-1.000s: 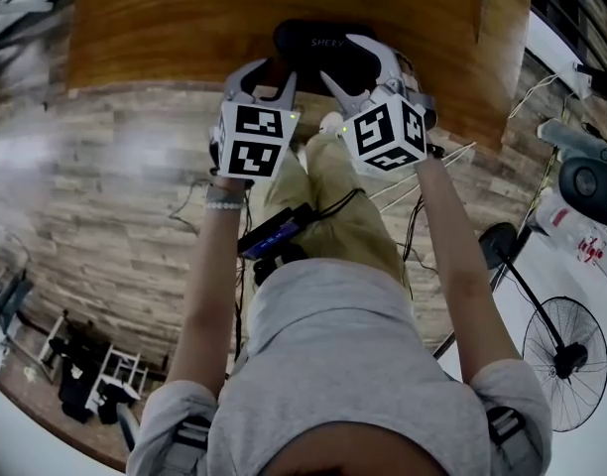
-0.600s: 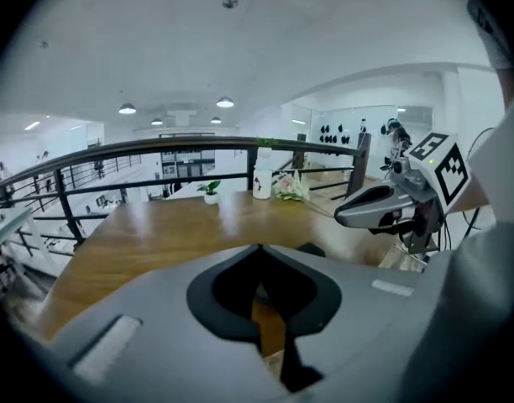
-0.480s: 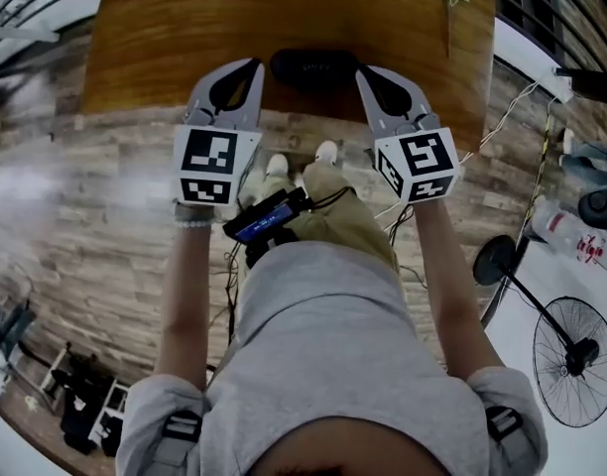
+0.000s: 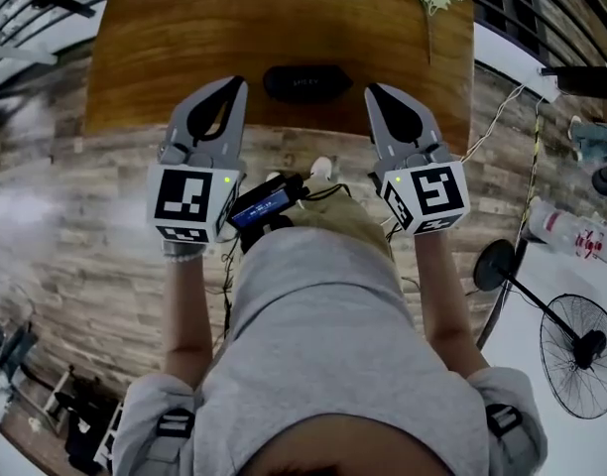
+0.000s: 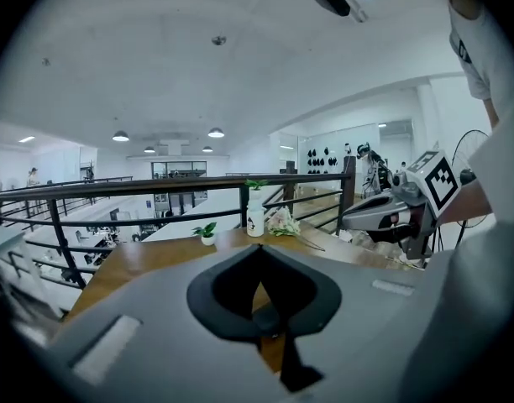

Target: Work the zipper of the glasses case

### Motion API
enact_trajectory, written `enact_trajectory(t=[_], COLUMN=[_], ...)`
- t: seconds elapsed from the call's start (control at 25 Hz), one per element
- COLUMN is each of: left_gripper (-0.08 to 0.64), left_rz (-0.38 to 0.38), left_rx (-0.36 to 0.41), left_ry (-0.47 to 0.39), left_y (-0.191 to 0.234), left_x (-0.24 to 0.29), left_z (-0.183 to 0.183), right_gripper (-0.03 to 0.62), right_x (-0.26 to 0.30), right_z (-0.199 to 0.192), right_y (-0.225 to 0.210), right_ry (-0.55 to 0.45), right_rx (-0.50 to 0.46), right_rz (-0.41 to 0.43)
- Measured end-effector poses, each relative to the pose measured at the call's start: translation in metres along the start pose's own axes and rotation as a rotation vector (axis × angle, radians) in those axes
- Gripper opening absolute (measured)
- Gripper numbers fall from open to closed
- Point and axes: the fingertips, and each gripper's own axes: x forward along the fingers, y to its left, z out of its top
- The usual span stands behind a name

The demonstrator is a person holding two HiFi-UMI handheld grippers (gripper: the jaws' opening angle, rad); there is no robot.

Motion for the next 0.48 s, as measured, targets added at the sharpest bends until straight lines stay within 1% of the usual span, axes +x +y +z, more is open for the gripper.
enact_trajectory(t=[0.16,0.32,0.48], left_gripper=[0.015,0.015,0.015], left_rz=[0.000,-0.002,-0.013], left_rx=[0.007,-0.010,-0.005], left_ry=[-0.023,-0.052,-0.040], left_y=[-0.001,0.000,-0.003], left_x=[-0.008,-0.009,-0.006], left_z=[0.006,0.011,0.013], right_gripper=[0.002,0.002,0.002], right_x=[-0.008,-0.010,-0.011], right_z=[0.007,0.007,0.011], right_y=[-0.001,-0.003,-0.004], right_ry=[-0.010,-0.007,-0.016], right_rx=[-0.014,-0.022,-0.033], right_rz=[-0.009,-0.015,-0.026])
